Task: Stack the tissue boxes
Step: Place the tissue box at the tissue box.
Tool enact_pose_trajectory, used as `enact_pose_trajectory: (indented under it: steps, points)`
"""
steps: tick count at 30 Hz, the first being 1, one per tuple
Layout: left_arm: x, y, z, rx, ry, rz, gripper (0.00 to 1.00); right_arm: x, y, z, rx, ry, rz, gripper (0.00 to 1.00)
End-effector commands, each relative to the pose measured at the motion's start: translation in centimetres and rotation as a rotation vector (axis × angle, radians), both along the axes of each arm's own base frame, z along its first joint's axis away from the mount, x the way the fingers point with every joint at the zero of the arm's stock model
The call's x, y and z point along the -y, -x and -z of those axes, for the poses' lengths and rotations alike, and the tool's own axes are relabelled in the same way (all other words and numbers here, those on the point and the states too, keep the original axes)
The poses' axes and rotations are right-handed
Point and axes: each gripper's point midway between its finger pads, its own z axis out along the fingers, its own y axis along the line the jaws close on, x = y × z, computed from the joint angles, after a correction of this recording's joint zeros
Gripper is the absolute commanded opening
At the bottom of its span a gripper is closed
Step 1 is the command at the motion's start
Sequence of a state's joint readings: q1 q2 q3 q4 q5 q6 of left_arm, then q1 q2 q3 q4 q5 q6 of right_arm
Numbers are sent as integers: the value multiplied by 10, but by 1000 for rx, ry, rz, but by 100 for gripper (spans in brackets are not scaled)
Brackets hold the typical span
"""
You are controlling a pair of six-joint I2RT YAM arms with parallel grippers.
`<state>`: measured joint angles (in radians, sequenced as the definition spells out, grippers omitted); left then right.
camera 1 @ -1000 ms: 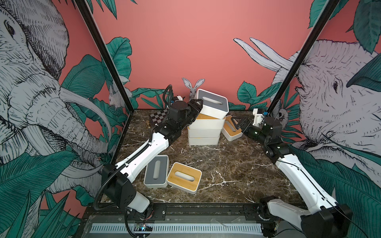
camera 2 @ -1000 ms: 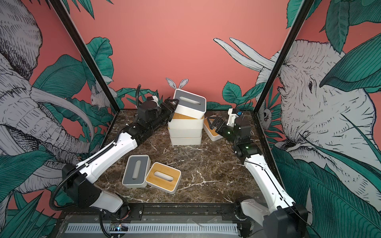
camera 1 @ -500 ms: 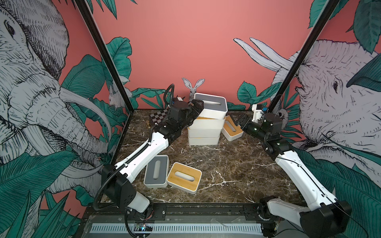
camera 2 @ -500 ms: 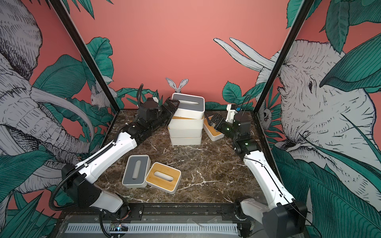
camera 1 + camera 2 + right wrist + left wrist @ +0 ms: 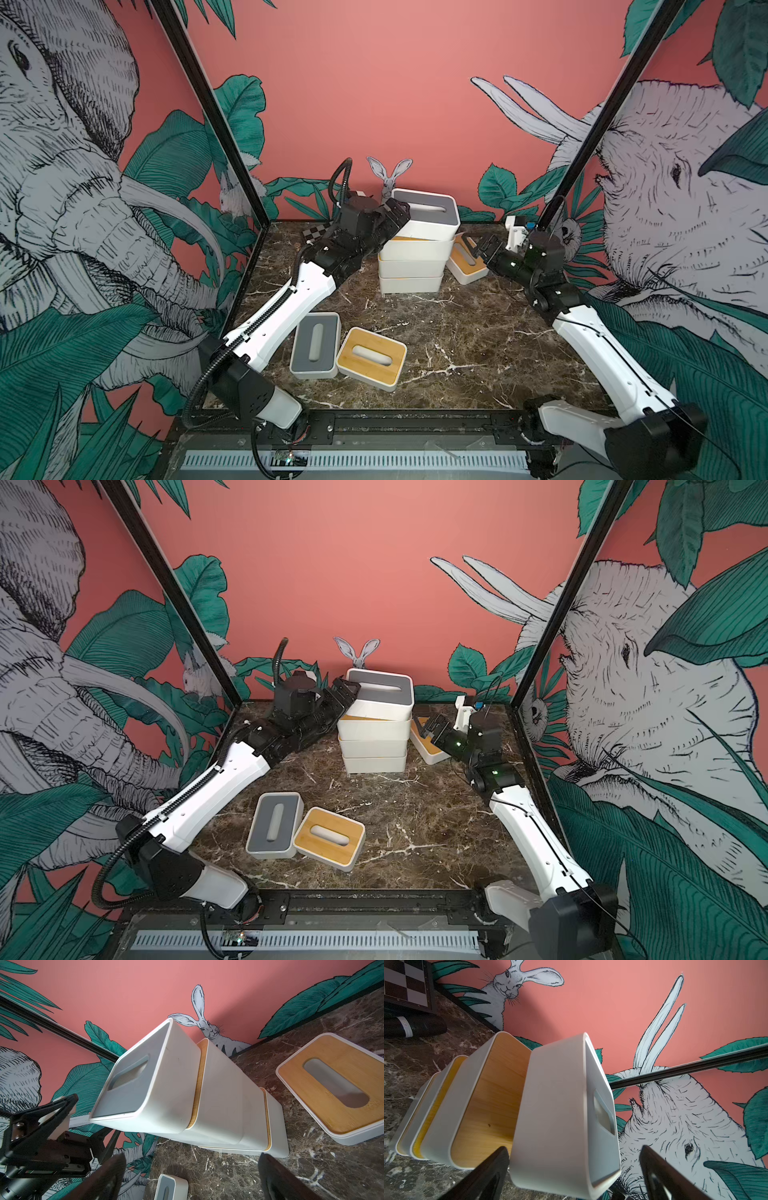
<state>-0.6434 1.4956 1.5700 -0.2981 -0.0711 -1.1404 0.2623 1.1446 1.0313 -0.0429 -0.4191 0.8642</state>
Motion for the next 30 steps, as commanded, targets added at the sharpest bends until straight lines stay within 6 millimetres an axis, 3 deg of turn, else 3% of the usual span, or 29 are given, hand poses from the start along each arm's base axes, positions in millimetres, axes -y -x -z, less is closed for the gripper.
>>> enact_pose_trajectory:
  steps: [1, 8, 13, 23, 26, 30]
  points:
    - [-19, 8, -17, 36, 12, -38, 99, 0, 6, -13, 46, -14, -1, 99]
    - [-37, 9, -21, 46, 11, -65, 99, 0, 7, -15, 47, -10, -1, 99]
    - [-42, 21, -29, 64, -9, -25, 94, 2, 8, -15, 47, 8, 4, 99]
    - [-46, 65, 7, -27, 16, 77, 49, 3, 7, -27, 75, 83, -6, 99]
    - [-37, 69, 16, -45, 32, 111, 36, -2, 3, -35, 96, 83, -33, 99]
    - [-16, 65, 25, -72, 62, 156, 27, -17, -4, -48, 112, 67, -84, 99]
